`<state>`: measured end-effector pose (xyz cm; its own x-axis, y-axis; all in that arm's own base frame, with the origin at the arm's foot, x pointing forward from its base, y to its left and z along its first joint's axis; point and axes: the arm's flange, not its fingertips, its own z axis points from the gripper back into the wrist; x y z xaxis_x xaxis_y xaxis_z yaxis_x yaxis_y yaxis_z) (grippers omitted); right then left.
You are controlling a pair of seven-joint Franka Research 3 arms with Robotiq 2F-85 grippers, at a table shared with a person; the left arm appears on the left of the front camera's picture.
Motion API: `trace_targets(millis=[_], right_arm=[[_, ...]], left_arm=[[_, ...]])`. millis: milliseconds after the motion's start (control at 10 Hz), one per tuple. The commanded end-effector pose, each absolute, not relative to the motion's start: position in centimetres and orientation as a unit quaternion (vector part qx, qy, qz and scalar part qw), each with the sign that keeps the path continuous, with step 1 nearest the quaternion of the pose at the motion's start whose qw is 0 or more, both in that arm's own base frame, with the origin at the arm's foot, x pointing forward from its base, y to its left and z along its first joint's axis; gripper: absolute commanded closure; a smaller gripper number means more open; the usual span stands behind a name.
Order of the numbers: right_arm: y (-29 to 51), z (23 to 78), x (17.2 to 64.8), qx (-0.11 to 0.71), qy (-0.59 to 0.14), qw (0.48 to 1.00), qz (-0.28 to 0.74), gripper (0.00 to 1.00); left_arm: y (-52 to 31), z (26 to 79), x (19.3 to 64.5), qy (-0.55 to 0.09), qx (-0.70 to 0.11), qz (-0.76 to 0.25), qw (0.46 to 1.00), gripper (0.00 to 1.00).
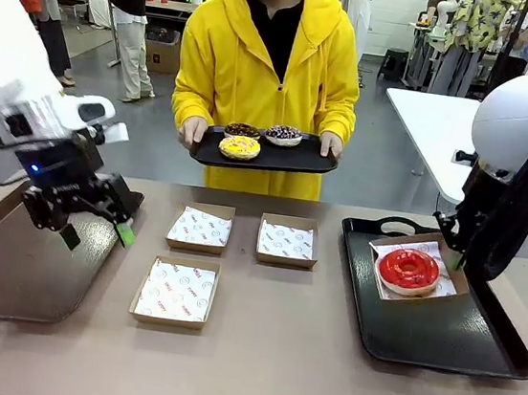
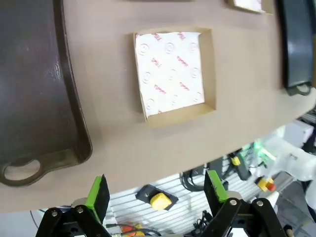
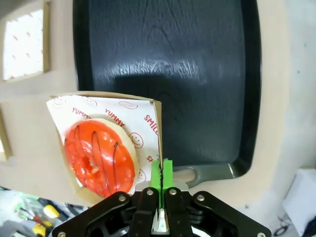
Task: Individually package the donuts and arrange them on the tray.
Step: Place the picked Paper togo box on the Handle tray while simultaneously picking up another Paper togo box from the table with the other hand.
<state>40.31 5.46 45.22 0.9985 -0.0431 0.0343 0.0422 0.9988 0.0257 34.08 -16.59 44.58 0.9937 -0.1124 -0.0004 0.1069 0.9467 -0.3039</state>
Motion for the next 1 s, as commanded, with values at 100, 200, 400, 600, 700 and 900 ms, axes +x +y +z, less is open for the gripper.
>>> trace_targets(millis=[100, 200, 400, 600, 700, 900], right_arm=[[5.5, 46.0, 40.2, 0.017, -0.030, 0.999, -0.026, 0.99], [5.5, 46.0, 40.2, 0.017, -0.030, 0.999, -0.026, 0.99], [5.5, 46.0, 40.2, 0.017, -0.030, 0.999, -0.026, 0.99], [5.5, 46.0, 40.2, 0.017, -0.030, 0.999, -0.026, 0.99], [5.5, 46.0, 40.2, 0.017, -0.030, 0.999, -0.026, 0.99], [5.5, 46.0, 40.2, 0.017, -0.030, 0.999, -0.026, 0.99]], left_arm=[[-20.0, 41.3, 35.5, -0.025, -0.099, -0.031, 0.994, 0.00], [-21.3, 40.6, 35.9, -0.036, -0.087, -0.032, 0.995, 0.00], [-23.1, 39.0, 37.1, -0.043, -0.060, -0.036, 0.997, 0.00], [-23.7, 38.6, 37.7, -0.020, -0.088, -0.036, 0.995, 0.00], [-22.6, 38.6, 36.5, -0.037, -0.075, -0.046, 0.995, 0.00], [-22.6, 38.6, 36.5, -0.037, -0.075, -0.046, 0.995, 0.00]])
